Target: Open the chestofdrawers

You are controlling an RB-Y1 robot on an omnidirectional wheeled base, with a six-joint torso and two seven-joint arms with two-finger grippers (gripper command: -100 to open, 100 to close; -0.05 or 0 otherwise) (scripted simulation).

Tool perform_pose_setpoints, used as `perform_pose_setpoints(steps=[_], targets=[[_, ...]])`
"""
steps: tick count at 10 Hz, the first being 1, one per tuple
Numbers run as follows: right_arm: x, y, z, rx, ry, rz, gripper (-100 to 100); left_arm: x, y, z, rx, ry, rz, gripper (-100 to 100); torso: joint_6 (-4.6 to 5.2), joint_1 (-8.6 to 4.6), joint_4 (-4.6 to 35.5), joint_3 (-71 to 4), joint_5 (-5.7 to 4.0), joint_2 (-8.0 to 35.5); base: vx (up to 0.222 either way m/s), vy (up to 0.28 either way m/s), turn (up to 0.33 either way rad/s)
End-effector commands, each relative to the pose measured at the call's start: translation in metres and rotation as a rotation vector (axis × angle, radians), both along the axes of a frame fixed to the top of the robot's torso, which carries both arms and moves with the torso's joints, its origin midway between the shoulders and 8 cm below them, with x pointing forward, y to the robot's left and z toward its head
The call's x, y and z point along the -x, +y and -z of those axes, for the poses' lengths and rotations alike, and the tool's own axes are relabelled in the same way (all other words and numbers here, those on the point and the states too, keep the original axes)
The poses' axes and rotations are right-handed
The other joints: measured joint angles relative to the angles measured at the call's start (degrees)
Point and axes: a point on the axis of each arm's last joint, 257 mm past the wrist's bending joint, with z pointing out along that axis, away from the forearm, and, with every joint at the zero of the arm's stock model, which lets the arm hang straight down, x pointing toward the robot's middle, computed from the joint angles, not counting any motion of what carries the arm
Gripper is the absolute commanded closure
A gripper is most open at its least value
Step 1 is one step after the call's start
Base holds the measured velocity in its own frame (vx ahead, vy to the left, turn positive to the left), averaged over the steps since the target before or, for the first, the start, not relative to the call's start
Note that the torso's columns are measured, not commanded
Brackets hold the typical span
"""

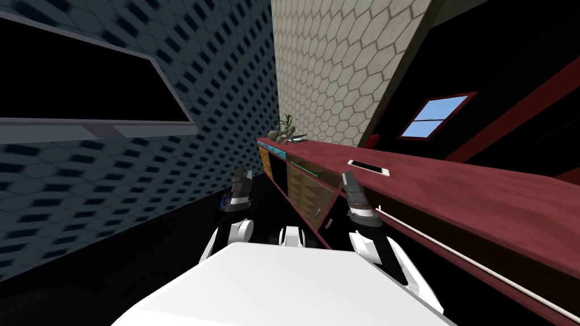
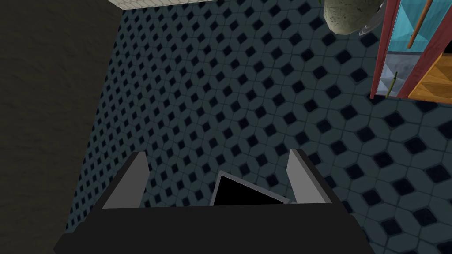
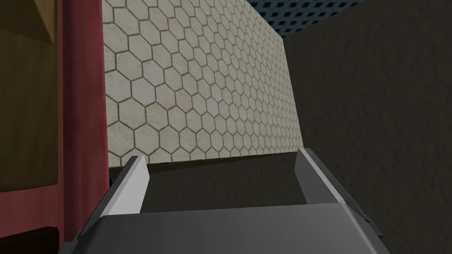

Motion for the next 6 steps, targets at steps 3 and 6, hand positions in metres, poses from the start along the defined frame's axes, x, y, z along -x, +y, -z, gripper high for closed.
perform_pose_setpoints(steps=[3,6], targets=[[-0.008,-0.006,0.031,0.312,0.065,0.108,-100,0.000,0.000,0.000,0.000,0.000,0.000,0,0.00,-0.05,0.01,0.03,-0.01,0.04,0.024,0.103,-0.015],[-0.012,-0.017,0.052,0.527,0.099,0.186,-100,0.000,0.000,0.000,0.000,0.000,0.000,0,0.00,-0.04,0.01,0.03,-0.01,0.05,0.021,0.114,-0.020]])
